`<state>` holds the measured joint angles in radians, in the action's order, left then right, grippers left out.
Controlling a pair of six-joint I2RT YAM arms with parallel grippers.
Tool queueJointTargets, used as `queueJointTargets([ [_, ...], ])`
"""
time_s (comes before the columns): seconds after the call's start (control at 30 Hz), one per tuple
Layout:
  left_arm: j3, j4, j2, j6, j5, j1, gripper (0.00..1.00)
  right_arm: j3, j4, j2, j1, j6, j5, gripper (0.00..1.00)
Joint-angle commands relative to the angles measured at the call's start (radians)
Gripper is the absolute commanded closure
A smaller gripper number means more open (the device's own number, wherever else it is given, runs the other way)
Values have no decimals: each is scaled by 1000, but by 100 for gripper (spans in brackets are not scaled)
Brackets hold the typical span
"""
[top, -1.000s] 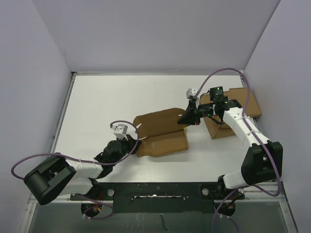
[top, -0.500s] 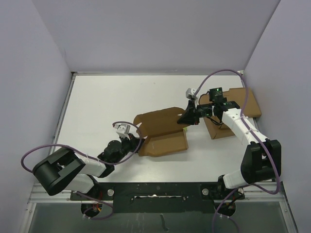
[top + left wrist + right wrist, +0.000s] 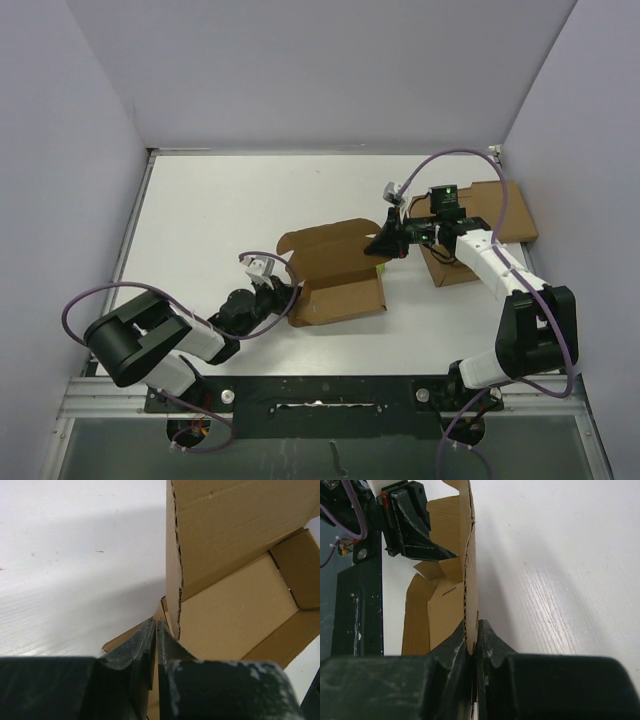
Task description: Fold the paper box
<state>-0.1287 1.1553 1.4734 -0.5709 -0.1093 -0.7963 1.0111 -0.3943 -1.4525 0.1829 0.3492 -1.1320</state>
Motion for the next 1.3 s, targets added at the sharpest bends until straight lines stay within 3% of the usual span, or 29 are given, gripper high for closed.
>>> queueJointTargets([
  [0.0, -44, 116, 49, -12, -14, -16, 95, -14, 104, 30, 4, -74, 13, 100],
  [0.27, -16, 141, 63, -50, -38, -21, 95, -37, 143, 25, 5, -108, 55, 100],
  [0.83, -84, 15, 49, -76, -11, -28, 94, -70, 214, 21, 20, -175, 67, 100],
  [1.27, -125, -88, 44, -108, -74, -34, 91, -68, 214, 16, 23, -175, 57, 100],
])
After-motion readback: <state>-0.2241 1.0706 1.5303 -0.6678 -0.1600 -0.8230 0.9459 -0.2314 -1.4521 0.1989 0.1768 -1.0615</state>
